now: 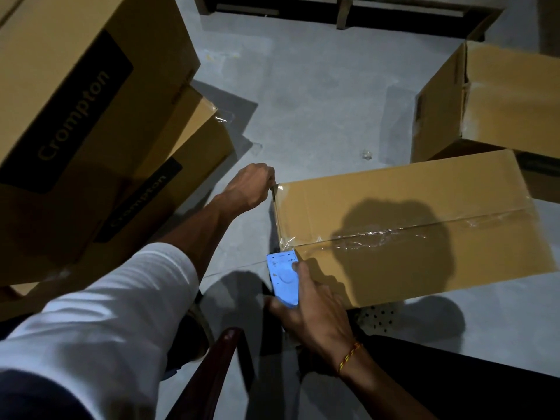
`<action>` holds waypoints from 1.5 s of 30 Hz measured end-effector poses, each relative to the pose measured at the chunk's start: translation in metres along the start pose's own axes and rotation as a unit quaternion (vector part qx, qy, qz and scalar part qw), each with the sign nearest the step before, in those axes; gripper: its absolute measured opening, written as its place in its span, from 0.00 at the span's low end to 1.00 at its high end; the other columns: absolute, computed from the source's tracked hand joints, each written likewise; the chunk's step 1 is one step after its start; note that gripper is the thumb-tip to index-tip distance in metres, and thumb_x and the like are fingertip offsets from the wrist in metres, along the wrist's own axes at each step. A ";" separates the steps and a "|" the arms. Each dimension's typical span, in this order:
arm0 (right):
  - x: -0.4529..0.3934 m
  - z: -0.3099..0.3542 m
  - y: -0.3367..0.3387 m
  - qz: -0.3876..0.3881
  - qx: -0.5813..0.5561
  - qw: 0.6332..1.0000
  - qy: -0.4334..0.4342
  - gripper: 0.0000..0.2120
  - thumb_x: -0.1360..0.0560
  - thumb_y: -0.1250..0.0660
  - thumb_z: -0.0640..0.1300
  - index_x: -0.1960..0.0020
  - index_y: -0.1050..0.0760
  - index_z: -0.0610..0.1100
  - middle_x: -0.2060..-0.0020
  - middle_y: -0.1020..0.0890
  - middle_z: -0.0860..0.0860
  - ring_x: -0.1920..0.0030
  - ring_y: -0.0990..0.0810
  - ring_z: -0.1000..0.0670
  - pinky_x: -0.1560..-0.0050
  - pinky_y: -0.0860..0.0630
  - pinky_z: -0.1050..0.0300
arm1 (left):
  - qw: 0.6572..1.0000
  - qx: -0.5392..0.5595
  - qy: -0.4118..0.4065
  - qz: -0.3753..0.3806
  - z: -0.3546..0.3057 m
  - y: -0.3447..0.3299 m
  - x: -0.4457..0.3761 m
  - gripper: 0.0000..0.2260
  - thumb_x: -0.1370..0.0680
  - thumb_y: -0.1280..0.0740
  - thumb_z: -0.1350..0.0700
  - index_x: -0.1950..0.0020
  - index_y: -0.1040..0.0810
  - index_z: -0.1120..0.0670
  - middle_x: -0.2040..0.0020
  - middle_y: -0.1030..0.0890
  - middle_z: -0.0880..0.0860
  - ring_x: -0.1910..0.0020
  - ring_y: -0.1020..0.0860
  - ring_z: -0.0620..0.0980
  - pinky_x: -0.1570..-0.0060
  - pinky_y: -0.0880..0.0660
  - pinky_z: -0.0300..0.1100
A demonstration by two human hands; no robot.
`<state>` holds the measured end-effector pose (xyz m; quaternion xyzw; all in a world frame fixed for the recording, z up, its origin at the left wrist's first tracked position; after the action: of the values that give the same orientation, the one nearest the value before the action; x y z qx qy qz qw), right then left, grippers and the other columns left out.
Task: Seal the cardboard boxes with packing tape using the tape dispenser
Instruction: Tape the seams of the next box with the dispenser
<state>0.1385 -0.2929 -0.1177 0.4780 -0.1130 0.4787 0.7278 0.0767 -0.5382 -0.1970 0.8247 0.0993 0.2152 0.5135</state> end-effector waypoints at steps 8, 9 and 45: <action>-0.004 0.001 -0.003 0.007 -0.008 1.000 -0.003 0.30 0.27 0.34 0.64 0.33 0.42 0.54 0.44 0.19 0.47 0.42 0.23 0.39 0.45 0.28 0.50 | 0.999 0.032 0.004 0.000 0.001 -0.001 0.003 0.09 0.17 0.36 0.56 0.50 0.21 0.60 0.52 0.20 0.57 0.54 0.22 0.55 0.58 0.30 0.45; -0.005 0.000 -0.003 0.009 -0.008 1.000 -0.003 0.31 0.27 0.34 0.64 0.32 0.42 0.54 0.44 0.19 0.47 0.42 0.23 0.39 0.44 0.28 0.50 | 0.999 0.039 0.001 0.004 0.001 -0.001 0.004 0.11 0.18 0.35 0.52 0.51 0.22 0.60 0.53 0.21 0.57 0.55 0.23 0.55 0.58 0.32 0.45; -0.018 -0.005 -0.009 -0.005 -0.022 0.999 -0.039 0.28 0.32 0.32 0.64 0.40 0.40 0.56 0.48 0.20 0.51 0.44 0.23 0.42 0.49 0.27 0.53 | 0.998 -0.026 0.051 -0.010 -0.012 -0.023 0.049 0.27 0.22 0.38 0.34 0.30 0.32 0.49 0.33 0.28 0.52 0.34 0.31 0.56 0.38 0.34 0.53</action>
<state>0.1349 -0.3006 -0.1368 0.4806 -0.1492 0.4535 0.7356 0.1162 -0.4989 -0.1999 0.7979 0.1282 0.2539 0.5314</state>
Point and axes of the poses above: each hand's wrist, its own x-axis away from the middle knuckle, its own y-axis out of the back of the hand, z = x × y, the point moved 6 cm from there along -x, towards the middle knuckle
